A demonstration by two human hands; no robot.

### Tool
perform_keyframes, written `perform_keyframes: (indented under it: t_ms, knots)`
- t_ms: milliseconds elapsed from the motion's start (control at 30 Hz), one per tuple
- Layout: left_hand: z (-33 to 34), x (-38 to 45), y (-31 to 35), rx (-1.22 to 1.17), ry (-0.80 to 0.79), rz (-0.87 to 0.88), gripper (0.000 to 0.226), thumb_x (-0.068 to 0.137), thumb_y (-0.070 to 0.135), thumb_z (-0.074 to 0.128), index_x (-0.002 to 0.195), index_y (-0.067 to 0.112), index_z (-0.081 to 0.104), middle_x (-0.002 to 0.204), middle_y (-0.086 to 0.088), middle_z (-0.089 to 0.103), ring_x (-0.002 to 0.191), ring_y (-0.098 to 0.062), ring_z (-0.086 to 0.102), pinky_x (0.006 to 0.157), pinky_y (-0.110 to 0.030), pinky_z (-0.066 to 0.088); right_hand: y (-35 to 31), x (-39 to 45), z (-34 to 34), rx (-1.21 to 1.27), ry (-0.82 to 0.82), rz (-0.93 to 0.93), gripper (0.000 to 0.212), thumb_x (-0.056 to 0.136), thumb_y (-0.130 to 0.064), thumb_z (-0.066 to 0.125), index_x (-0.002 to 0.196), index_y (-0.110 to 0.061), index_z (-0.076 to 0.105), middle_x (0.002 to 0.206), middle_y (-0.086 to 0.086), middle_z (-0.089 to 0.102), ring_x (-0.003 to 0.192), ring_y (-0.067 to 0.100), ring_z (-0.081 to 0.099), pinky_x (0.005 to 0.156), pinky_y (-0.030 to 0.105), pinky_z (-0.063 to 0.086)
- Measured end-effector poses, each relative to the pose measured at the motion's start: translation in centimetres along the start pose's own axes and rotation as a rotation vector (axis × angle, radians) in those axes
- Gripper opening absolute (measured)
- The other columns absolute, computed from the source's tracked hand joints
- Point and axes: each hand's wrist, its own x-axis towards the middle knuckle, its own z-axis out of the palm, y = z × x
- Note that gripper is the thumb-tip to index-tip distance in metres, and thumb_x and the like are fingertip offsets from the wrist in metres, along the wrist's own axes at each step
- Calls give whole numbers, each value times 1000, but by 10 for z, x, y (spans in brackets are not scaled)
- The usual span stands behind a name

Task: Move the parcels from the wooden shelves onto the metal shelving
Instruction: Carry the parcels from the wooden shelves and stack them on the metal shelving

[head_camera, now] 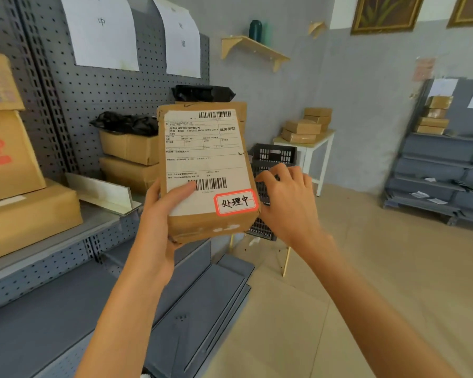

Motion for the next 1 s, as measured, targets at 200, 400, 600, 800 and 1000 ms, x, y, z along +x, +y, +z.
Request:
perform_keyframes:
  t_ms: [200,400,600,800,1000]
  knots:
    - [46,75,-11,-8,101,70,51,80,29,64,129,35,51,110,10,70,101,-15,67,80,-36,54,48,81,60,76,56,-100,30,80,-30,69,97,-5,67,97,17,62,90,40,56,77,46,43]
    - [58,140,-19,40,204,118,48,79,30,64,126,35,54,106,10,72,97,-15,68,79,-36,53,56,136,121,201,49,-156,30,72,-24,76,89,-2,65,93,20,61,85,41,56,73,47,44]
    - [55,211,-27,50,235,162,50,76,31,64,126,32,55,106,9,72,95,-14,69,78,-40,57,53,190,195,299,80,-202,24,75,-23,66,88,-4,64,91,17,60,84,39,54,70,43,39]
    - [54,299,-24,32,250,201,57,70,35,65,126,33,55,106,10,71,99,-13,67,71,-33,55,48,266,262,341,131,-252,22,77,-27,63,87,-8,64,85,13,57,79,36,52,68,37,34]
    - [48,369,-8,24,312,238,47,80,34,63,126,33,54,105,11,72,97,-11,68,68,-32,56,39,342,309,389,130,-270,23,84,-32,65,84,-11,57,92,10,57,86,32,50,73,40,38]
